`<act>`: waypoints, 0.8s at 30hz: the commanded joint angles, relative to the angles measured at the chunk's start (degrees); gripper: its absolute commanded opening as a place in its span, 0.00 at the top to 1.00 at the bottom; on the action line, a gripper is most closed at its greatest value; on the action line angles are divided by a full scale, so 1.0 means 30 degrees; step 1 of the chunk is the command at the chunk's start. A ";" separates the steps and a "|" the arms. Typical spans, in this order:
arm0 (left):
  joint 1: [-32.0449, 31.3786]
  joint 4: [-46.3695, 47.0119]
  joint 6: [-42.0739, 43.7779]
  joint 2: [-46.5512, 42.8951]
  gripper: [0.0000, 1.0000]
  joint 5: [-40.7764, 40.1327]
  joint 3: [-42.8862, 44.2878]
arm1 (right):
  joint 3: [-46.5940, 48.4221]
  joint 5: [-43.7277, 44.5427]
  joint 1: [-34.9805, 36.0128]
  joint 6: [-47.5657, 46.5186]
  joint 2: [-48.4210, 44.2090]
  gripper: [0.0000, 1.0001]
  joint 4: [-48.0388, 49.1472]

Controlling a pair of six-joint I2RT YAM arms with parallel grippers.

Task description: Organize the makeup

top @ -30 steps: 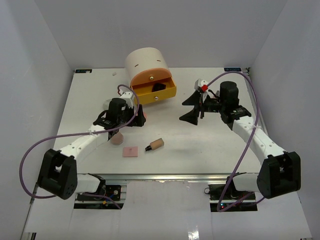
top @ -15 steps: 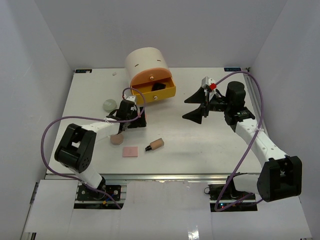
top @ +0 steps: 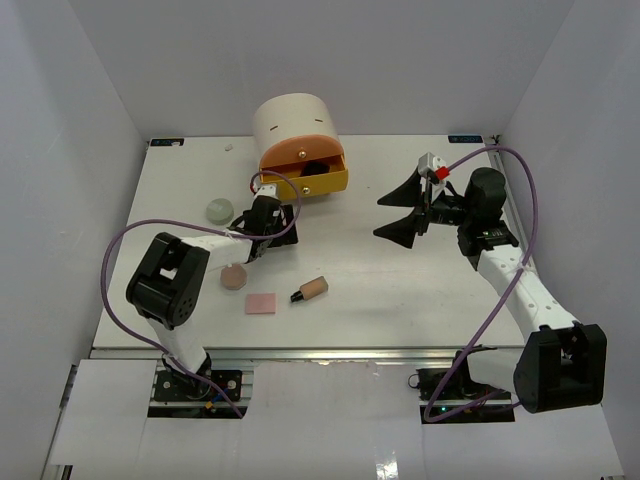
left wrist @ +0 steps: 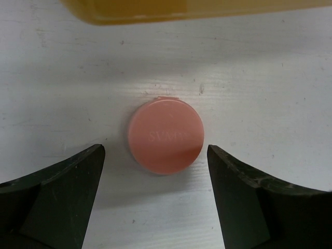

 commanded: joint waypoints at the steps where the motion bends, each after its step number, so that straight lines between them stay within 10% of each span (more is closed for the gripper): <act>1: -0.0481 0.0972 -0.0483 0.0389 0.11 -0.1191 0.0473 | -0.0107 -0.0598 -0.0240 0.0891 -0.0303 0.10 0.1429; 24: -0.2266 0.2674 -0.0241 0.0210 0.52 -0.3635 -0.1396 | -0.0198 -0.0756 -0.0595 0.1583 0.0275 0.10 0.1843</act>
